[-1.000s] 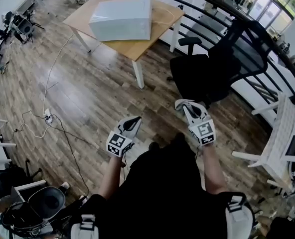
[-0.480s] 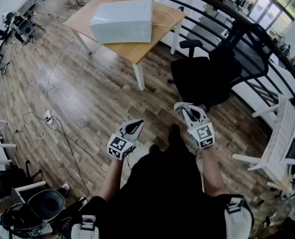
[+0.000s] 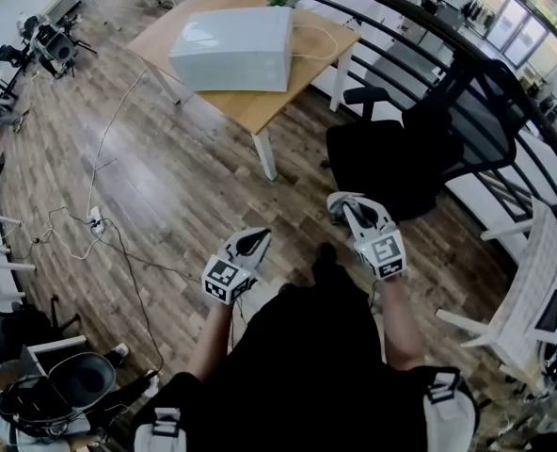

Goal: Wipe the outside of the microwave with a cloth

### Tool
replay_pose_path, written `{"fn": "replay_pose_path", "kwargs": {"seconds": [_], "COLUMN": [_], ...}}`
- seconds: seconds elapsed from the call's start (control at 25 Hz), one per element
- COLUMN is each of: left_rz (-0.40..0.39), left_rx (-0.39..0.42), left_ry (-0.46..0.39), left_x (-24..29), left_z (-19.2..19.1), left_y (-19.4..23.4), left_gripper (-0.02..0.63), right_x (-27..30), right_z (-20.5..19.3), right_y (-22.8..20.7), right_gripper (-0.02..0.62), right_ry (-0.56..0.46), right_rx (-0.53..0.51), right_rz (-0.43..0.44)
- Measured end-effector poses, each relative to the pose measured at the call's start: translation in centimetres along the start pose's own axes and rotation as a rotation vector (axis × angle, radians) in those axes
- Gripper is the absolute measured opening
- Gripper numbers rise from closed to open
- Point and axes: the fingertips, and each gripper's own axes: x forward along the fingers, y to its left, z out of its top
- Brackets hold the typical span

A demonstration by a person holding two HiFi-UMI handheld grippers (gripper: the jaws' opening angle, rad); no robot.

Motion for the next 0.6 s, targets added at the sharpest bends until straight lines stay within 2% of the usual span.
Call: {"fn": "replay_pose_path", "kwargs": {"seconds": [0.6], "left_rz": [0.104], "left_rx": [-0.005], "left_ry": [-0.013], "left_x": [11.5], "left_z": [5.6], "left_y": [0.0], "left_gripper": [0.006], "right_x": [3.0], "right_z": [0.1], "right_y": [-13.6], "right_gripper": [0.032], "right_ry": [-0.047], "right_rx": [0.010], "right_rz": [0.111]}}
